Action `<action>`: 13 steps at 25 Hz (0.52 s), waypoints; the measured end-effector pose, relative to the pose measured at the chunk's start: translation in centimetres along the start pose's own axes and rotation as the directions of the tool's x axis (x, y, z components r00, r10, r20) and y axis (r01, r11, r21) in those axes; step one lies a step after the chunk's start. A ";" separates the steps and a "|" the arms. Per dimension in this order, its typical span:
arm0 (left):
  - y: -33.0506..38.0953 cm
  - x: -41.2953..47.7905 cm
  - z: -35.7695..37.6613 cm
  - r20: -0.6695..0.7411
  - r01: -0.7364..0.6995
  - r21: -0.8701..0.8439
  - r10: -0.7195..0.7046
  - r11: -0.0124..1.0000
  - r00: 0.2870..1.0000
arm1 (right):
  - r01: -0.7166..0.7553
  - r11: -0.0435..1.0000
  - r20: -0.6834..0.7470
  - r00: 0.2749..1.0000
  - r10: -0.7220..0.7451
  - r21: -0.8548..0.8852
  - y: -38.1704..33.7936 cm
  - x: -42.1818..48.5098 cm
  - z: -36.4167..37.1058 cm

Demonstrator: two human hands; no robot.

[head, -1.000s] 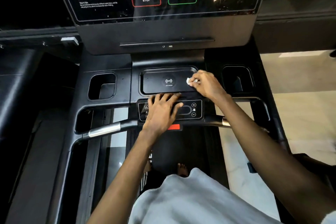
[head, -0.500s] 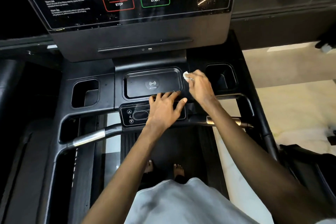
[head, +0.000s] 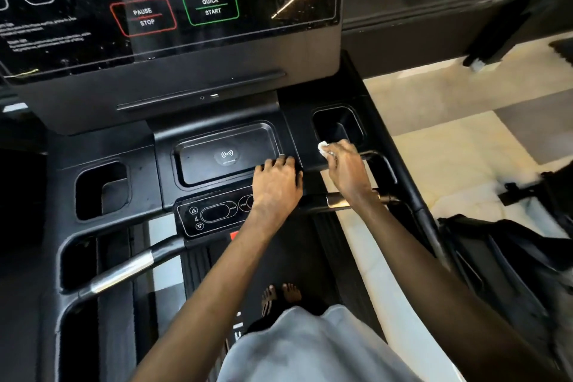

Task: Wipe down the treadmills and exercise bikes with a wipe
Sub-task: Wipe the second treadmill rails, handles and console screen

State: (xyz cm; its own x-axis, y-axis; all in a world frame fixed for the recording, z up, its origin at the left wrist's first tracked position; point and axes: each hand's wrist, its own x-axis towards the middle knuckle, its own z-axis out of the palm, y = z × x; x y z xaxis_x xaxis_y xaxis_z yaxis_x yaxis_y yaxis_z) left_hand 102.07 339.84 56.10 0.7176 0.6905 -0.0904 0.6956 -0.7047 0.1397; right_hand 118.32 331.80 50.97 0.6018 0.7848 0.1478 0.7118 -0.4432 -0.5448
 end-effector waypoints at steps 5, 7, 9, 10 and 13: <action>0.9 1.2 0.3 0.067 -0.011 0.031 0.009 0.999 0.998 | -0.120 0.989 -0.012 0.993 0.119 -0.091 4.6 1.6 -2.2; 1.4 1.7 0.4 0.093 -0.031 0.039 0.027 0.999 0.995 | -0.088 0.985 0.033 0.995 0.094 -0.147 5.8 3.3 -2.7; 1.2 2.3 0.5 0.094 -0.028 0.041 0.024 0.999 0.995 | -0.060 0.971 0.114 0.990 0.088 -0.230 6.1 5.8 -3.1; 1.2 2.5 0.6 0.102 -0.013 0.037 0.010 0.999 0.995 | -0.076 0.967 0.163 0.980 0.118 -0.245 5.8 6.8 -3.2; 1.5 2.4 0.6 0.111 0.030 0.054 -0.036 0.998 0.993 | -0.104 0.966 0.249 0.955 0.164 -0.238 4.9 9.1 -2.4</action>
State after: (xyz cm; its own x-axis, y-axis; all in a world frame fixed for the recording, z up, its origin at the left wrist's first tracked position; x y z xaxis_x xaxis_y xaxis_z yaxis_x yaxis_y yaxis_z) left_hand 104.87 340.30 55.50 0.6912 0.6933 -0.2039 0.7179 -0.6912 0.0835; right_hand 128.11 335.75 51.62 0.6015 0.7840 -0.1537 0.7106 -0.6129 -0.3455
